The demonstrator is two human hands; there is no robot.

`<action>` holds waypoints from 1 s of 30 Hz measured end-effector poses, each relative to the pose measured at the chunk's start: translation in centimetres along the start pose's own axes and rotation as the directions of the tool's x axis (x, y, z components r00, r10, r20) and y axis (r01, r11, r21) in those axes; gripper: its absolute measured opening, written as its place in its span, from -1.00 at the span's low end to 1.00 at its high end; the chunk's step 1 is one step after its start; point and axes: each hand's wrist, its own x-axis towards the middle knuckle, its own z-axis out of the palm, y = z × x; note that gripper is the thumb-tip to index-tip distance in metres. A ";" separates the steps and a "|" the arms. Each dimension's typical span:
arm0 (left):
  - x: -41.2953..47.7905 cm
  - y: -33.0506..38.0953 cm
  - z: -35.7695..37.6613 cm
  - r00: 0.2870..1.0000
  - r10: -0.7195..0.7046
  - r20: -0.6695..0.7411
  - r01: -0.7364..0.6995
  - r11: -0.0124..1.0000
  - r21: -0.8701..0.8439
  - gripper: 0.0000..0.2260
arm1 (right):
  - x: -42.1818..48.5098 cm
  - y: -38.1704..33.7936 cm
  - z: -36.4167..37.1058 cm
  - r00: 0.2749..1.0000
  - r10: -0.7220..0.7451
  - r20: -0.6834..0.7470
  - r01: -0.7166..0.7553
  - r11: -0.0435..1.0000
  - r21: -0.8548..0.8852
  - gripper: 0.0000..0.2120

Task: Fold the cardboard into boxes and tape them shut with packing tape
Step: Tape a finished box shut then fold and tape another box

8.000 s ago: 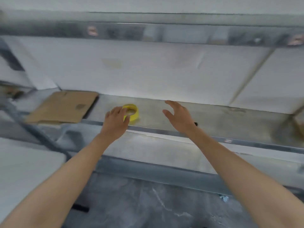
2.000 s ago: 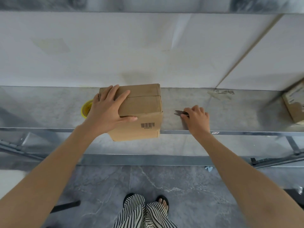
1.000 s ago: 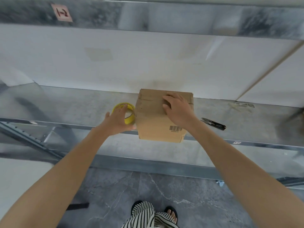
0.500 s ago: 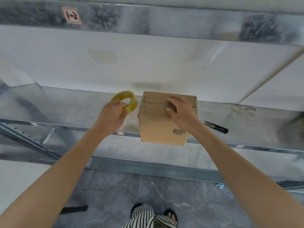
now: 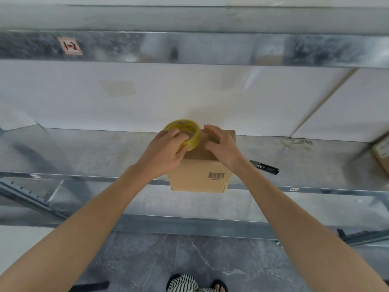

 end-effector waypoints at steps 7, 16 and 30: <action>0.9 1.1 1.0 0.999 -0.045 -0.019 0.046 0.999 0.017 -0.84 | -0.5 0.2 0.2 0.993 -0.099 -0.062 0.105 0.989 0.109 -0.73; 1.8 2.2 -0.1 1.000 0.008 -0.028 -0.007 1.000 0.009 -0.80 | 0.0 0.3 0.1 0.971 0.007 -0.239 0.032 0.987 0.156 -0.84; 4.9 -0.2 -5.5 0.946 -0.236 0.224 0.280 0.940 -0.194 -0.52 | 0.5 0.6 -1.6 0.927 0.153 -0.342 -0.019 0.931 0.364 -0.81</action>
